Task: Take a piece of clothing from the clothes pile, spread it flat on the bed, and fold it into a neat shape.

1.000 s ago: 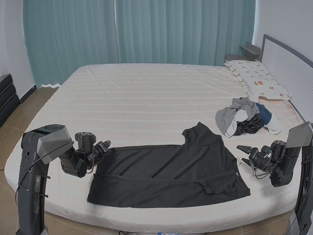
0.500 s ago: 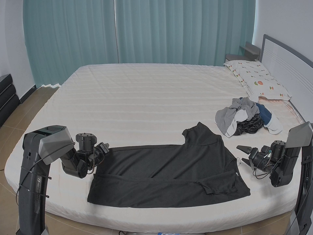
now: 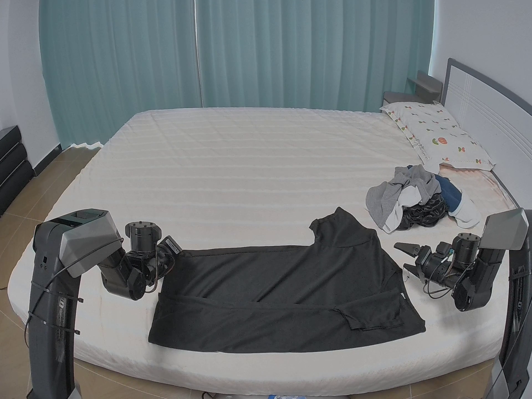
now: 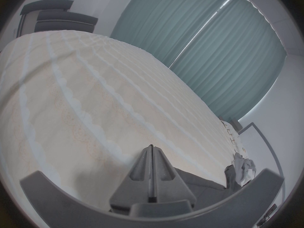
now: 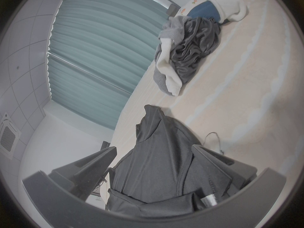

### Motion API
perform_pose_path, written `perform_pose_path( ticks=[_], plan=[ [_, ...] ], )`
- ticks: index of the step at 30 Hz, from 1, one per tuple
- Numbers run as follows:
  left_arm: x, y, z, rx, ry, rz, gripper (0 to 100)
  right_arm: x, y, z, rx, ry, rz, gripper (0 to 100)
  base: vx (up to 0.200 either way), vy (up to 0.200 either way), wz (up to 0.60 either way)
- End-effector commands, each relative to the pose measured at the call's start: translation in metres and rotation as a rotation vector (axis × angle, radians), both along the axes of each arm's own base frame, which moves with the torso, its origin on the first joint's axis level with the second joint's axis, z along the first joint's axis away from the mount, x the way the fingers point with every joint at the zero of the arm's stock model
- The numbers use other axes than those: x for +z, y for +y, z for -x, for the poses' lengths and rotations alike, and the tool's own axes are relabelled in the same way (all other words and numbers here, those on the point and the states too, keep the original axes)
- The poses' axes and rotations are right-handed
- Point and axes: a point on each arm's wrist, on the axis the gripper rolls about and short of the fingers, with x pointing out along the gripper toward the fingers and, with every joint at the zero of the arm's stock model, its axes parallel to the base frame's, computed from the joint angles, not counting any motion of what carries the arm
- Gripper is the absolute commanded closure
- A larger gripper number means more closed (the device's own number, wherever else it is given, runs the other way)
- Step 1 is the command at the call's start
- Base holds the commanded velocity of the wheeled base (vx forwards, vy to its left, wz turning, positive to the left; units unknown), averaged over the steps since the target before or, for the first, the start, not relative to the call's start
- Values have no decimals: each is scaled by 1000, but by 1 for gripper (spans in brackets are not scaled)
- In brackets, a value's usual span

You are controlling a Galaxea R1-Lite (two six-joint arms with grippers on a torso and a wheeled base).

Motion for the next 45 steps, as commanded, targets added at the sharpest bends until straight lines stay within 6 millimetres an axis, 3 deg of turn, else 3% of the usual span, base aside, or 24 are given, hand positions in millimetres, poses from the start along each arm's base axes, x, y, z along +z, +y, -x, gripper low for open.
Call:
perform_pose_path(
  ticks=[1,7,9,16,29,34,43,44,45],
  plan=[
    [15,1,5,11,-13,27,100,12,9,-17,26,-42,12,0,0,0,0],
    [20,8,5,27,-21,30,100,24,18,-44,-1,-38,92,0,0,0,0],
    [20,11,5,34,-21,28,100,27,25,-62,-67,-23,168,0,0,0,0],
    [22,16,5,46,-26,28,100,17,44,-88,-106,4,277,0,0,0,0],
    [18,16,9,44,-6,29,100,15,60,-110,-65,2,355,0,0,0,0],
    [17,16,9,45,-3,27,100,-2,68,-125,-100,-2,381,0,0,0,0],
    [16,16,9,43,-2,26,100,-9,76,-140,-108,9,394,0,0,0,0],
    [16,16,9,43,-2,26,100,-9,76,-140,-108,9,394,100,0,0,0],
    [16,16,9,43,-2,26,100,-11,78,-141,-109,9,393,100,0,0,0]
  ],
)
